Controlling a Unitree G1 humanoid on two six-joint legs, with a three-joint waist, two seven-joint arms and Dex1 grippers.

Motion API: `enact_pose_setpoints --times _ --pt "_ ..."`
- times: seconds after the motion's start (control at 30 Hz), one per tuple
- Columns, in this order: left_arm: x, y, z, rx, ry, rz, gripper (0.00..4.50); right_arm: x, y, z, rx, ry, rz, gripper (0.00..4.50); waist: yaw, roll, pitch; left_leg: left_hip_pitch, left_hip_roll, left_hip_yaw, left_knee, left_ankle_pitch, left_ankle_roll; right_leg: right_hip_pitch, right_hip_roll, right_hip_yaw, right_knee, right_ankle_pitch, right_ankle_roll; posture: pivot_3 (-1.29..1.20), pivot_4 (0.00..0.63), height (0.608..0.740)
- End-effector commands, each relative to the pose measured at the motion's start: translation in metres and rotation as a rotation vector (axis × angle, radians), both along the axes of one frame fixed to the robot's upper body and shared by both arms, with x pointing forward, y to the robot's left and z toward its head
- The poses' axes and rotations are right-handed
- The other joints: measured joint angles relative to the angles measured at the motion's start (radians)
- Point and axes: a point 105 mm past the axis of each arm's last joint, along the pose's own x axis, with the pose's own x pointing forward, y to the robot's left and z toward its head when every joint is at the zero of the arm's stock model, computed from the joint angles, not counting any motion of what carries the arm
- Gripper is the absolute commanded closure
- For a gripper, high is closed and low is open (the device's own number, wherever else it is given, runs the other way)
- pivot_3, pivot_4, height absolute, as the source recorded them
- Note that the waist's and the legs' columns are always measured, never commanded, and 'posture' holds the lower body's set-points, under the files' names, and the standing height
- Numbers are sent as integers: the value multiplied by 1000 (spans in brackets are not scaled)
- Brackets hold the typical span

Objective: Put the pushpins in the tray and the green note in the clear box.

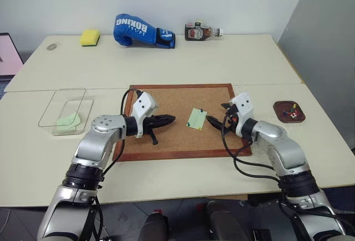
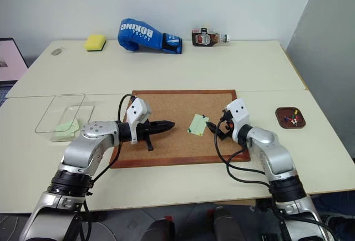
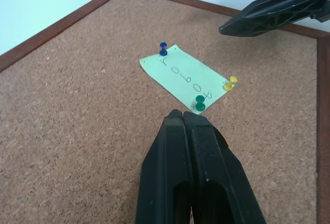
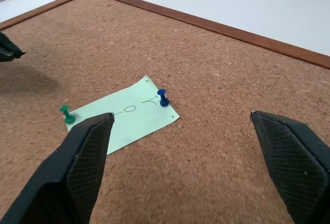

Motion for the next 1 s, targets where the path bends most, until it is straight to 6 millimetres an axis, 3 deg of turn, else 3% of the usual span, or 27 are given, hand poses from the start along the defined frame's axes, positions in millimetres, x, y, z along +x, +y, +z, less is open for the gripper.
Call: enact_pose_setpoints --times 0.03,0.2,0.53,1.0 --pt "-3 -1 -14 15 16 7 4483 5 7 12 7 -67 20 0 1 0 0 0 0 0 0 0 0 0 0 0 0 0 0 0 150 740" --pt "-7 6 -45 76 87 28 4483 12 17 5 9 -48 35 0 0 0 0 1 0 -1 0 0 0 1 0 -1 1 0 0 0 150 740" --pt "-2 8 -44 88 67 27 4483 28 31 -7 21 -9 56 0 -2 2 -2 5 0 -1 1 0 0 5 0 -1 2 1 0 0 150 740" --pt "-2 11 -41 100 57 29 4500 37 37 -8 24 -44 66 2680 -4 2 -2 8 0 -2 1 0 1 8 0 -1 1 1 0 0 150 740"
